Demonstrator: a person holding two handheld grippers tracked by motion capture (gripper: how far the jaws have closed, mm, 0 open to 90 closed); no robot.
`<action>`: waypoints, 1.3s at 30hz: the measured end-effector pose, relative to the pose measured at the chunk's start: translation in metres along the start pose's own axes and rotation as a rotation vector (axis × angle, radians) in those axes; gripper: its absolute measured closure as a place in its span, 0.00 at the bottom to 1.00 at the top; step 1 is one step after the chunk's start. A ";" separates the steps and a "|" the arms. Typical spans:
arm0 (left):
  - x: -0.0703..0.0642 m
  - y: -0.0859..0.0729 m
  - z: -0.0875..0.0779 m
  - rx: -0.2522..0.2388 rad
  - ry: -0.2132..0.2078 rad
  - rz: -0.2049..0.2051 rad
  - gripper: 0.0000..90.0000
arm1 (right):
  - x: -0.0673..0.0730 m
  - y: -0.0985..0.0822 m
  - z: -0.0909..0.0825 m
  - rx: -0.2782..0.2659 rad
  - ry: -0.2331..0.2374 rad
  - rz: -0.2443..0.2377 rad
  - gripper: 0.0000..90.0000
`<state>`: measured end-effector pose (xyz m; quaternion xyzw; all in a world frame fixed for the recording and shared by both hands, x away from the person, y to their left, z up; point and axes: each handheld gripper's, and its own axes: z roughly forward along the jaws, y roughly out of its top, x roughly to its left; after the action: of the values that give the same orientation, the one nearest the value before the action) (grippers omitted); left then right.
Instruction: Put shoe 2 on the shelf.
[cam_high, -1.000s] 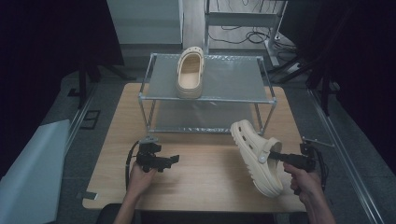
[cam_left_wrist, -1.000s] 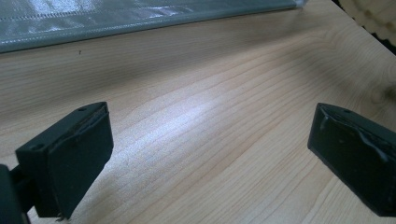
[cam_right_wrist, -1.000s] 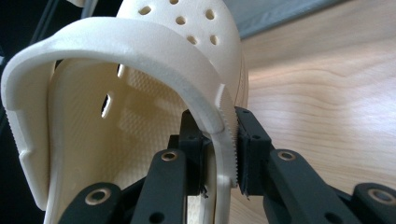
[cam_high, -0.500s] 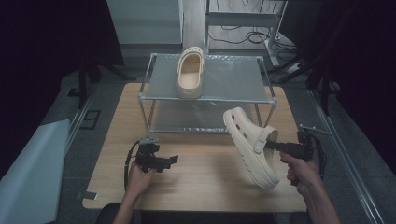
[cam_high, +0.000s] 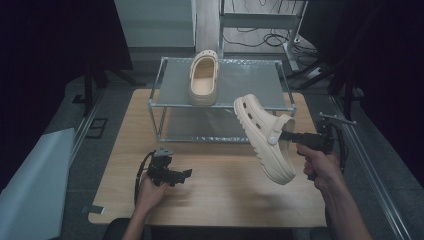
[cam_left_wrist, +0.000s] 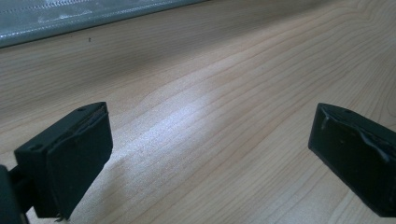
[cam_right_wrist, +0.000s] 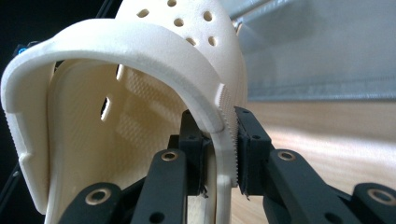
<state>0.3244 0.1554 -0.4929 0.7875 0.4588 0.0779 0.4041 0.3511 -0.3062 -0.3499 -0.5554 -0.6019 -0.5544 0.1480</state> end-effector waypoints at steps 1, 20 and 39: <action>0.000 0.000 0.000 0.000 -0.001 0.001 0.00 | 0.002 0.003 0.001 -0.005 -0.002 -0.005 0.84; -0.003 0.000 0.002 0.008 0.008 0.018 0.00 | 0.019 0.068 0.029 -0.106 -0.138 -0.004 0.84; -0.001 0.002 -0.002 -0.025 -0.011 0.011 0.00 | 0.026 0.123 0.081 -0.223 -0.341 0.002 0.84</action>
<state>0.3242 0.1550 -0.4899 0.7852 0.4513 0.0815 0.4161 0.4799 -0.2546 -0.2949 -0.6547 -0.5529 -0.5152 -0.0180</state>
